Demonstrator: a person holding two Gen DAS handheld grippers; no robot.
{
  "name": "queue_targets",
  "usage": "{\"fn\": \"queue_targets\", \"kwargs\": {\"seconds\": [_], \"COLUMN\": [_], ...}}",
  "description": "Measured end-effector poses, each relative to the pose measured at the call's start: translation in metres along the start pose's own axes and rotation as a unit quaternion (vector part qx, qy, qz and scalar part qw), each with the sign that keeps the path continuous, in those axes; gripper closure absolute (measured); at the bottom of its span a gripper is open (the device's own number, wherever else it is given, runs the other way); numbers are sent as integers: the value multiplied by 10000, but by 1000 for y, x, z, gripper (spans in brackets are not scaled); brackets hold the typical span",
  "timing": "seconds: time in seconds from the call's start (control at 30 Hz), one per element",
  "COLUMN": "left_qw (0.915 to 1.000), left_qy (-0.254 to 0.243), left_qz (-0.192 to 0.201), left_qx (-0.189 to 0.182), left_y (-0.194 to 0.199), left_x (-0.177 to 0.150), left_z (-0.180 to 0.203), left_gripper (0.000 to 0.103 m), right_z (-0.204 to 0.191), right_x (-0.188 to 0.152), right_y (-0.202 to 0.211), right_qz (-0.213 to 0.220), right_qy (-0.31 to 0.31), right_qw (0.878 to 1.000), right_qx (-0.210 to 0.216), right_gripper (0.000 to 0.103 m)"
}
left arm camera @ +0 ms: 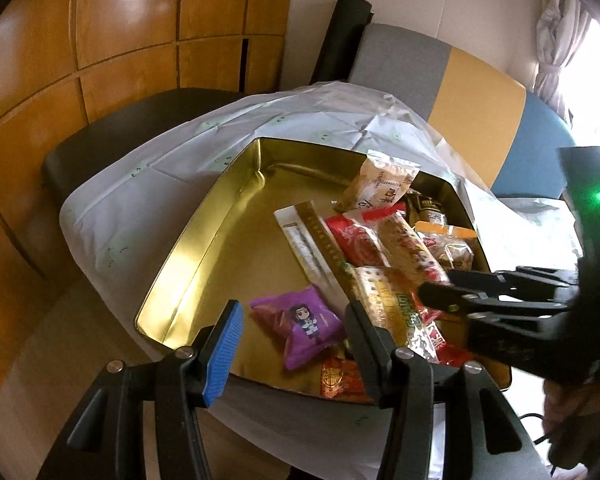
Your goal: Organize snacks
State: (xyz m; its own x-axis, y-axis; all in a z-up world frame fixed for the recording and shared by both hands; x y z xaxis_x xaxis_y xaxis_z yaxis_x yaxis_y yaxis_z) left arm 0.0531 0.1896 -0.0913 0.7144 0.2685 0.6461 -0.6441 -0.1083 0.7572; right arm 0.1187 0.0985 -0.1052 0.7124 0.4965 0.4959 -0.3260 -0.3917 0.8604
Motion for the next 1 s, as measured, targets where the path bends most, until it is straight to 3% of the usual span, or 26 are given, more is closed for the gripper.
{"fn": "queue_targets", "kwargs": {"seconds": [0.3, 0.37, 0.47, 0.67, 0.77, 1.0], "left_qw": [9999, 9998, 9995, 9984, 9973, 9962], "left_qy": [-42, -64, -124, -199, -275, -370], "left_qz": [71, 123, 210, 452, 597, 748], "left_qx": [108, 162, 217, 291, 322, 268], "left_y": [5, 8, 13, 27, 34, 45], "left_x": [3, 3, 5, 7, 7, 5], "left_z": [1, 2, 4, 11, 17, 37], "left_gripper": [50, 49, 49, 49, 48, 41], "right_z": [0, 1, 3, 9, 16, 34], "right_x": [-4, -5, -7, -16, -22, -48], "right_y": [-10, -3, 10, 35, 53, 92], "right_qz": [-64, -4, 155, 424, 694, 1207], "right_qy": [-144, -168, -250, -509, -701, -1113], "right_qw": [9999, 9998, 9995, 9975, 9941, 9824], "right_qx": [-50, -77, -116, -240, -454, -894], "right_gripper": [65, 58, 49, 43, 35, 28]}}
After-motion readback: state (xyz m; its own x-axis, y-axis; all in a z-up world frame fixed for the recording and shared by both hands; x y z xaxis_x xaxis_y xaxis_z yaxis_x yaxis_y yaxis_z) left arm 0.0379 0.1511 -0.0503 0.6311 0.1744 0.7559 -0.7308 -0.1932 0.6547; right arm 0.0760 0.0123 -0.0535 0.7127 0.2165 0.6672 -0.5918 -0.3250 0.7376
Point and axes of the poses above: each gripper's, at about its wrist camera, not at the fingertips, and y roughly against the way its jaws point, z to its right, x to its top, the point moved 8 cm from there along -y, roughly the way its jaws point, and after that the axes turned 3 degrees about -y, right-handed, at the moved point
